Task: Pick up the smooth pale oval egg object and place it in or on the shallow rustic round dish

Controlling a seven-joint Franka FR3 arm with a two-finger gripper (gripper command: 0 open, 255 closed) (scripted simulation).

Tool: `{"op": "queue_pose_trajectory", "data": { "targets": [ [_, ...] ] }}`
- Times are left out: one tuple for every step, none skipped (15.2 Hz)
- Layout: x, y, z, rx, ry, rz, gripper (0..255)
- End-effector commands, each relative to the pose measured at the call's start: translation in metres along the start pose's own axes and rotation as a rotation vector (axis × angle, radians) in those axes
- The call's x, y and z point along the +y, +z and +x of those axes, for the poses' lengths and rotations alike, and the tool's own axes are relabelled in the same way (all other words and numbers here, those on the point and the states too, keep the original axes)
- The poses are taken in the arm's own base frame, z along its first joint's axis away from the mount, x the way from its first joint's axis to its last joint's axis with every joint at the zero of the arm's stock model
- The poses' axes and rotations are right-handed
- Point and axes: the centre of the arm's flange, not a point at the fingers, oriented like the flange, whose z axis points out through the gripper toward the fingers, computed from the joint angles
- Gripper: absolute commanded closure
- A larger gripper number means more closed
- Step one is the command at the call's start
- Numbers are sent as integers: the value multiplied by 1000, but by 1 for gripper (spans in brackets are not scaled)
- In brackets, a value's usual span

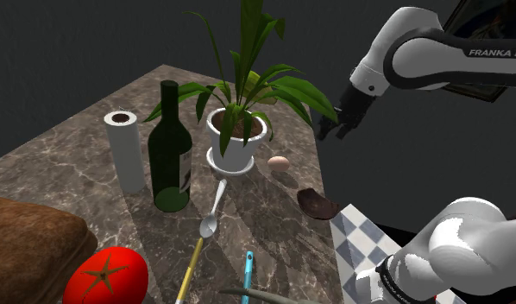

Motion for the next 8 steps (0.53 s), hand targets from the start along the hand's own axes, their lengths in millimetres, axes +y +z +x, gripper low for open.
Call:
{"op": "queue_pose_trajectory", "data": {
  "targets": [
    [-7, 22, 14, 1, -6, 17, 0],
    [-9, 34, 20, 1, -9, 25, 0],
    [-12, 45, 25, 0, -12, 33, 0],
    [-15, 56, 31, -1, -16, 41, 0],
    [-18, 68, 36, -1, -19, 49, 0],
    [-21, 79, 42, -2, -22, 57, 0],
    [-24, 90, 47, -3, -25, 65, 0],
    [-27, 102, 53, -4, -29, 73, 0]
  ]
}}
